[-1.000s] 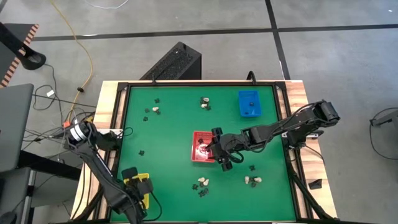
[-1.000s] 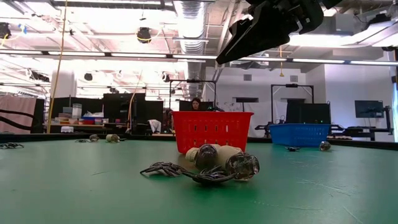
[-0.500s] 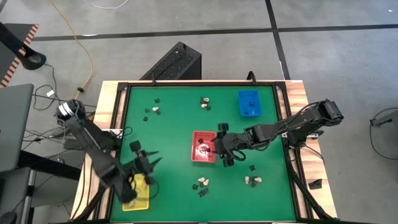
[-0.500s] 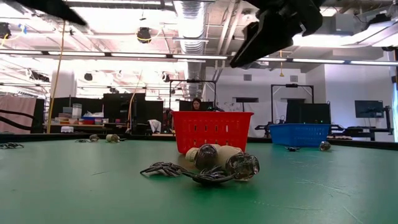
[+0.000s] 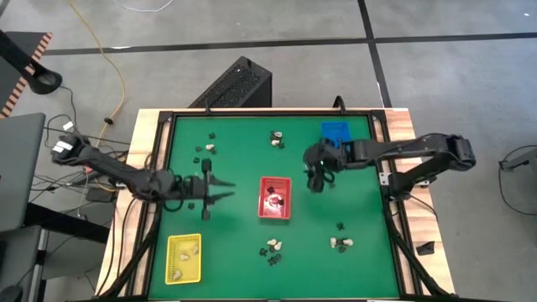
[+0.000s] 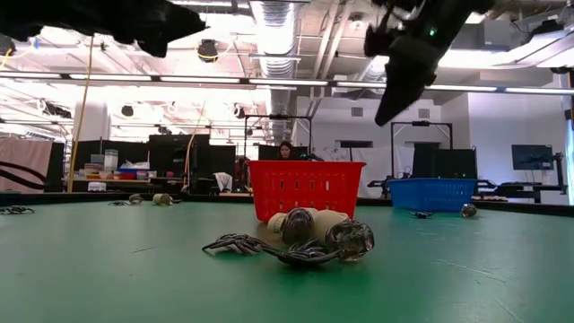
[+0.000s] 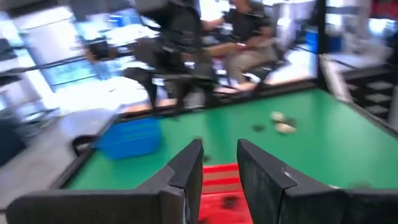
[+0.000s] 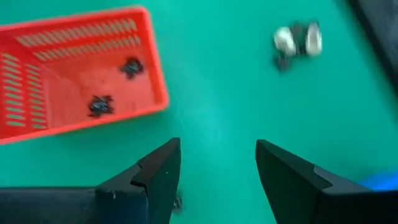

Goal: Sort Halloween decoration
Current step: Put the black spider toy into the red bin

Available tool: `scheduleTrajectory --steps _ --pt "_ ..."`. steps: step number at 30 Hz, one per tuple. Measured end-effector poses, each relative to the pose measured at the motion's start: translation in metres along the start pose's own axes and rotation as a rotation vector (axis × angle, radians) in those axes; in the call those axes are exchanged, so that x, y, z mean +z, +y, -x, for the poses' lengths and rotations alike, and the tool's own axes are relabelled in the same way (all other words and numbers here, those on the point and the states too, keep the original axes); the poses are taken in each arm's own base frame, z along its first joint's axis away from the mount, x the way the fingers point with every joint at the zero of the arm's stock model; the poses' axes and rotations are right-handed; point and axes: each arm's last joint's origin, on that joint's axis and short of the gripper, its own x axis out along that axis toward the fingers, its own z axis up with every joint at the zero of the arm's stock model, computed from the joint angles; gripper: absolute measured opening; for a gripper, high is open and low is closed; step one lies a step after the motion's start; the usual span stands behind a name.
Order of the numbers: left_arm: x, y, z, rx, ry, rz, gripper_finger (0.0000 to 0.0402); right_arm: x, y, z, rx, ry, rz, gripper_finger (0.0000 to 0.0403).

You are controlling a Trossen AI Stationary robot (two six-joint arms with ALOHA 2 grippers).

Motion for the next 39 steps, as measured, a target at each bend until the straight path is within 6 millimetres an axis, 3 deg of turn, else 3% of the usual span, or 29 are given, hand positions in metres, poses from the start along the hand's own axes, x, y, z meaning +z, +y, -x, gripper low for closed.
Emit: scheduleTrajectory --steps 3,8,12,22,31,39 --pt "-0.005 0.010 0.004 0.035 -0.005 0.035 0.0089 -0.002 -0.011 -0.006 -0.020 0.053 -0.056 0.0240" --pt "-0.020 0.010 0.010 -0.034 -0.010 0.060 0.0089 0.023 -0.034 -0.025 -0.032 -0.113 -0.051 0.0240" --pt "-0.030 0.008 0.013 -0.035 -0.029 0.082 0.0089 0.042 -0.059 -0.052 -0.033 -0.109 -0.086 0.0240" --pt "-0.029 0.010 0.013 0.026 -0.044 0.072 0.0089 0.069 -0.119 -0.128 -0.129 -0.008 -0.198 0.0223" --pt "-0.029 0.010 0.013 0.018 -0.044 0.067 0.0089 0.096 -0.138 -0.168 -0.070 0.059 -0.170 0.0212" --pt "-0.030 0.010 0.013 0.018 -0.040 0.024 0.0089 0.097 -0.143 -0.187 -0.057 0.152 -0.149 0.0212"
